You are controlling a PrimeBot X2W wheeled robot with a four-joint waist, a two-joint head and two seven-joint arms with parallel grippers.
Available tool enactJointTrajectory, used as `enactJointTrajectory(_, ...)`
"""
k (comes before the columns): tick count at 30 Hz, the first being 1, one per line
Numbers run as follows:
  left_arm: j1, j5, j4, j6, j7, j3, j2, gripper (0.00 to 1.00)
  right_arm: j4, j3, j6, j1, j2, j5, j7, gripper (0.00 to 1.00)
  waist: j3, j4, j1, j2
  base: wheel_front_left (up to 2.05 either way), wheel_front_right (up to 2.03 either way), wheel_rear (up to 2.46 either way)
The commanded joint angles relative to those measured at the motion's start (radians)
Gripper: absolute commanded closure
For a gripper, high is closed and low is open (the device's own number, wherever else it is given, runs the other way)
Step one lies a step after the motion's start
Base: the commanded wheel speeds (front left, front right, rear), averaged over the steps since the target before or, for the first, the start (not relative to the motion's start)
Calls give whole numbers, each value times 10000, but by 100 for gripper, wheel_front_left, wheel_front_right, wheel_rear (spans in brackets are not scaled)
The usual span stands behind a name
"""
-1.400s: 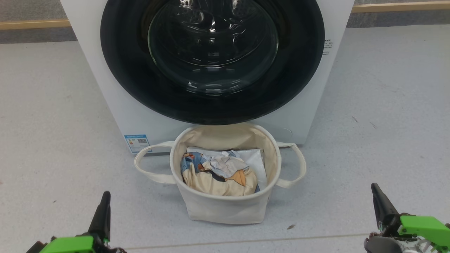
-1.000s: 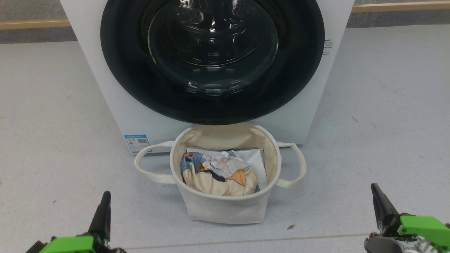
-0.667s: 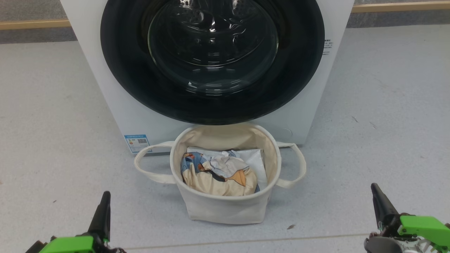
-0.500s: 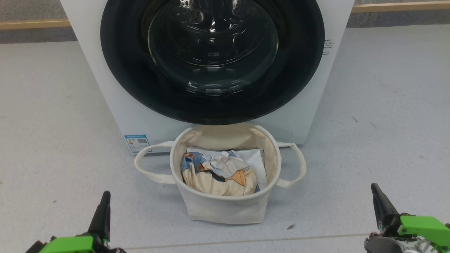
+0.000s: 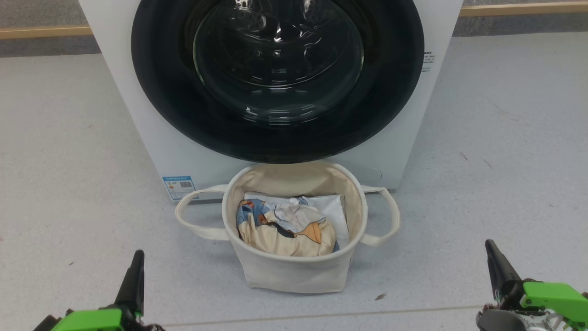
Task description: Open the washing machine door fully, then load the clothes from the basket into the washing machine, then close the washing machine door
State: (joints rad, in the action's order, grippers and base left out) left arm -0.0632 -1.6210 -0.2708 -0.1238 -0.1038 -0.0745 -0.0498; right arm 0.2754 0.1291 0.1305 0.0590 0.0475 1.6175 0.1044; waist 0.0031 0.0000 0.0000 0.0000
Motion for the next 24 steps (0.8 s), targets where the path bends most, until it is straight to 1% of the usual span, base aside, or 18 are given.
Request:
enactJointTrajectory(1, -442, 79, 261, -69, -50, -338, -50, 100, -308, -176, 2, 487, 51, -71, 70, 100, 0, 0, 0, 0, 0, 0, 0)
enactJointTrajectory(24, -444, 96, 260, -69, -66, -359, -36, 100, -308, -165, 2, 488, 43, -80, 79, 100, 0, 0, 0, 0, 0, 0, 0)
